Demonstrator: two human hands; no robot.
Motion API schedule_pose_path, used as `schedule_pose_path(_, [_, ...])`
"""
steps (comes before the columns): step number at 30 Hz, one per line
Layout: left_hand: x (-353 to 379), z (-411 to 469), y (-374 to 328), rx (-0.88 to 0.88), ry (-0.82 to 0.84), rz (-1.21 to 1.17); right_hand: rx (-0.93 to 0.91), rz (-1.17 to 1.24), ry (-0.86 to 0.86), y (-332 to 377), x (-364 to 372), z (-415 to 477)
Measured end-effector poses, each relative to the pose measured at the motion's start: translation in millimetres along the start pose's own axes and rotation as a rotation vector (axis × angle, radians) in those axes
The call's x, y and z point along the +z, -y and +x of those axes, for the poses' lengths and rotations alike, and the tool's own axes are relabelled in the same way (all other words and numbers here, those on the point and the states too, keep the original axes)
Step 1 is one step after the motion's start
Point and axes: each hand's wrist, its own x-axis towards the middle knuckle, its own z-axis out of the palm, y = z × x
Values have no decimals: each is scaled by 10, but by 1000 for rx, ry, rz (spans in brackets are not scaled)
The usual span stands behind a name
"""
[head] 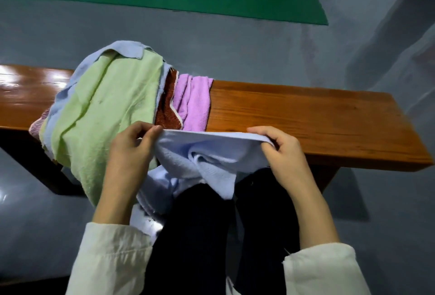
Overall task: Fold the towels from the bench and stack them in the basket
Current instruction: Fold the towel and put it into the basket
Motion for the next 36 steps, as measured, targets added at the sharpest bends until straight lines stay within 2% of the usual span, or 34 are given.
schedule_pose_path(8, [80,-9,-28,-74,-96,-19,192,71,-123,-121,-43,-38])
schedule_pose_path(14, [123,-40,5,-119,-166,-52,340,397,-150,-161,14,-89])
schedule_pose_path(18, [286,-142,-261,-158,-43,-144,393,647,-187,-37,159,-71])
schedule_pose_path(20, [391,-246,-453,-109,22,-253,397,711,-104,81,242,-73])
schedule_pose_path(23, [554,-388,-649,-41,77,-331,309,742,67,231,312,-96])
schedule_pose_path(26, [631,-479,-773,-49,124,-389,269,753,187,277,296,-123])
schedule_pose_path(31, [601,-533,-820,-141,323,-521,310,590,34,236,268,-146])
schedule_pose_path(33, [597,-534,-806,-6,333,-403,299,629,-43,257,256,-165])
schedule_pose_path(36, [586,-537,-784,143,221,-220,278,710,-70,294,232,-200])
